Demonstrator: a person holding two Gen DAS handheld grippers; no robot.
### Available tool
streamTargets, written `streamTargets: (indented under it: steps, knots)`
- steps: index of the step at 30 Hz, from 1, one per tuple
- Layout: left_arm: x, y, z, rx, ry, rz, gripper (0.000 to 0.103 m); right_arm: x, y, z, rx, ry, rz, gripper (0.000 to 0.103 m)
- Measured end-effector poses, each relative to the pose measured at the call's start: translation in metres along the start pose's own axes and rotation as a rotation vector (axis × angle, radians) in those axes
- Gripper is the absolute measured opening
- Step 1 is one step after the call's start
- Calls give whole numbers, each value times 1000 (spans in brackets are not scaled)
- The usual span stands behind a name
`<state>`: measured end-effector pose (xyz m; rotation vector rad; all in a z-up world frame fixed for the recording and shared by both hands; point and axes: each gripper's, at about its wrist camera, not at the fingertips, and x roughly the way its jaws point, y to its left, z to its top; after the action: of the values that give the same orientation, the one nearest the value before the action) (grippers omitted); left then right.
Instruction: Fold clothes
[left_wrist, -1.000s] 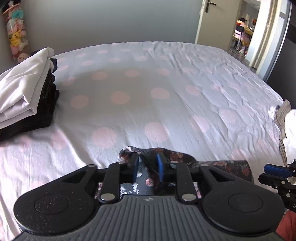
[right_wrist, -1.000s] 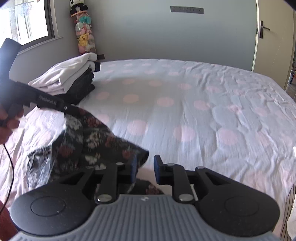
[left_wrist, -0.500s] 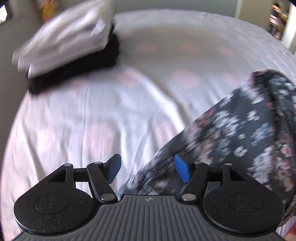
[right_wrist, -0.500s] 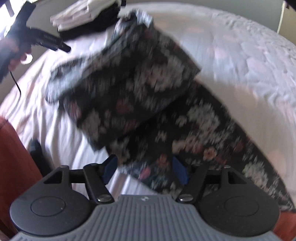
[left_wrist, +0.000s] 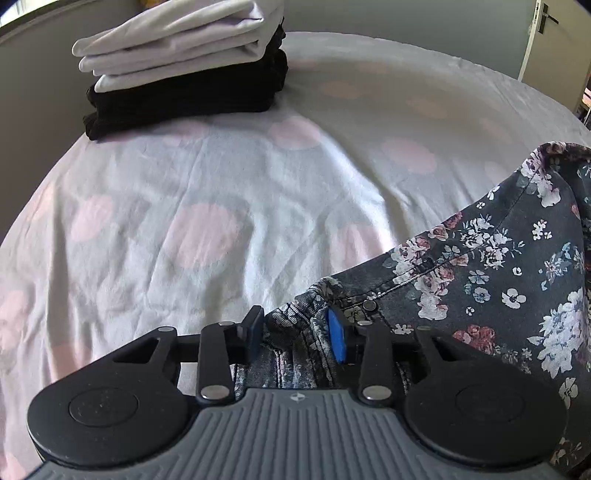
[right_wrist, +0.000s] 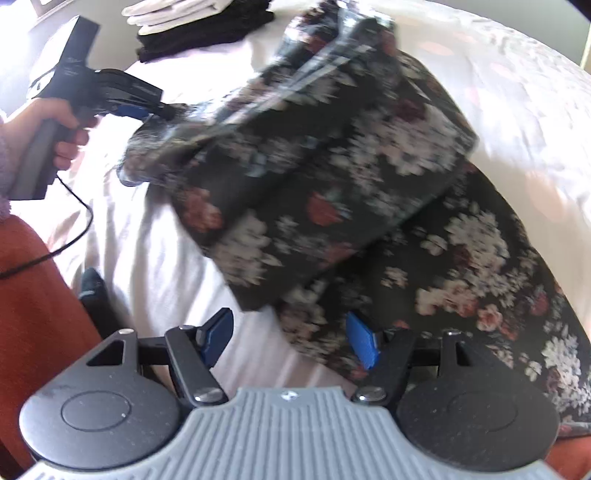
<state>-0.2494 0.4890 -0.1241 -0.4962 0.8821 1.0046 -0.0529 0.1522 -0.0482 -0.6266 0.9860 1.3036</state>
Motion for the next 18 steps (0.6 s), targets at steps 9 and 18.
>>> streamTargets:
  steps: [9, 18]
  knots:
    - [-7, -19, -4, 63, -46, 49, 33, 1, 12, 11, -2, -39, -5, 32]
    - [-12, -19, -4, 57, -60, 51, 32, -10, 15, 10, -55, -92, -89, 9]
